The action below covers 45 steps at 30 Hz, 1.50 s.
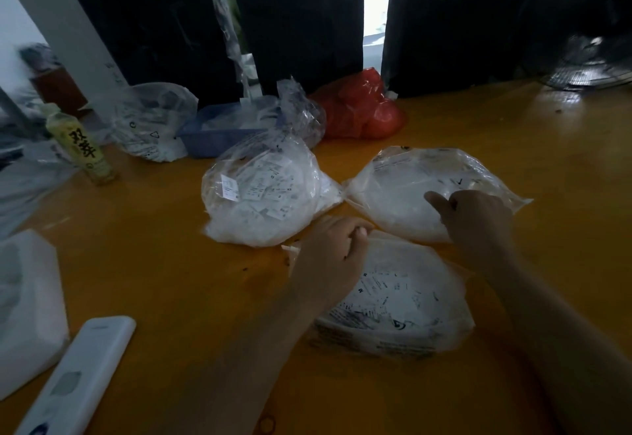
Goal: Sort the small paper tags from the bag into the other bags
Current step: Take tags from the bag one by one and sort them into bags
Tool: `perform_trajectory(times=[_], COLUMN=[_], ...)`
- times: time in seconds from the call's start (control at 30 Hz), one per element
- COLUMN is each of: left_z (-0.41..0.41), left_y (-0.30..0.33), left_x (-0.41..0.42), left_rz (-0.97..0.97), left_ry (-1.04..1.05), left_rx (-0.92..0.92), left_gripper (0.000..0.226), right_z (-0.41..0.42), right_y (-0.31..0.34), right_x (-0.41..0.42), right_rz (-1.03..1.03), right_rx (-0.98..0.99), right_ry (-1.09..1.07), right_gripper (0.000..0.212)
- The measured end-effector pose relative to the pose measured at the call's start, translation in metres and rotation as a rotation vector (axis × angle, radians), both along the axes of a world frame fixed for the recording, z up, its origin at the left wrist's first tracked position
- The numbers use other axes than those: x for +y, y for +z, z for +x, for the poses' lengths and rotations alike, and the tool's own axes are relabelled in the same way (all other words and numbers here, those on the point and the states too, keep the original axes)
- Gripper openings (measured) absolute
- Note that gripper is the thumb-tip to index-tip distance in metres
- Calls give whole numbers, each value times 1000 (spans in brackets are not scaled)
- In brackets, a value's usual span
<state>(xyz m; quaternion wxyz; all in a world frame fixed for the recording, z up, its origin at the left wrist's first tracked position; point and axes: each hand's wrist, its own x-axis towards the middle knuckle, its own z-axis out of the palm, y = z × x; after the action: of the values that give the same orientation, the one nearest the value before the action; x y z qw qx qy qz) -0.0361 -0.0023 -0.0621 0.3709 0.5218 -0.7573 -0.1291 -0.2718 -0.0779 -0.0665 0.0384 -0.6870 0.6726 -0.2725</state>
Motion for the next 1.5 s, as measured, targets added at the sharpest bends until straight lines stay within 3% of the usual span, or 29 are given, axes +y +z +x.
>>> perform_trajectory(times=[0.17, 0.33, 0.43, 0.5, 0.6, 0.67, 0.73, 0.8, 0.9, 1.0, 1.17, 1.27, 1.33, 1.5], left_z=[-33, -44, -40, -38, -34, -31, -25, -19, -14, -9, -5, -7, -9, -15], left_y=[5, 5, 3, 2, 3, 7, 12, 15, 15, 13, 15, 18, 19, 9], left_x=[-29, -65, -70, -68, -59, -48, -33, -20, -8, -5, -5, -5, -5, -6], left_rz=[116, 234, 156, 91, 29, 49, 171, 349, 582, 676, 635, 665, 667, 624], left_ry=[-271, -146, -61, -26, -8, 19, 16, -26, -103, -113, -76, -12, 39, 95], left_rx=[-405, -679, -846, -839, -686, -380, 54, 354, 623, 873, 975, 1032, 1051, 917], left_gripper=[61, 62, 57, 56, 55, 55, 54, 50, 45, 49, 2, 8, 14, 29], right_z=[6, 9, 9, 10, 14, 18, 23, 29, 39, 44, 45, 44, 41, 44], right_y=[-1, 2, 6, 8, 8, 9, 12, 15, 19, 22, 28, 31, 33, 25], right_x=[-1, 5, 7, 8, 11, 14, 18, 23, 33, 40, 46, 47, 47, 45], right_rz=[42, -16, -64, -53, -22, -3, -15, -27, -16, 24, 103, 159, 232, 282], right_rx=[-37, -241, -431, -547, -608, -587, -539, -497, -385, -351, -511, -705, -773, -548], right_ry=[59, 157, 219, 283, 324, 338, 367, 408, 500, 569, 559, 561, 604, 581], right_gripper=[74, 68, 62, 54, 42, 36, 34, 37, 33, 28, 47, 55, 49, 23])
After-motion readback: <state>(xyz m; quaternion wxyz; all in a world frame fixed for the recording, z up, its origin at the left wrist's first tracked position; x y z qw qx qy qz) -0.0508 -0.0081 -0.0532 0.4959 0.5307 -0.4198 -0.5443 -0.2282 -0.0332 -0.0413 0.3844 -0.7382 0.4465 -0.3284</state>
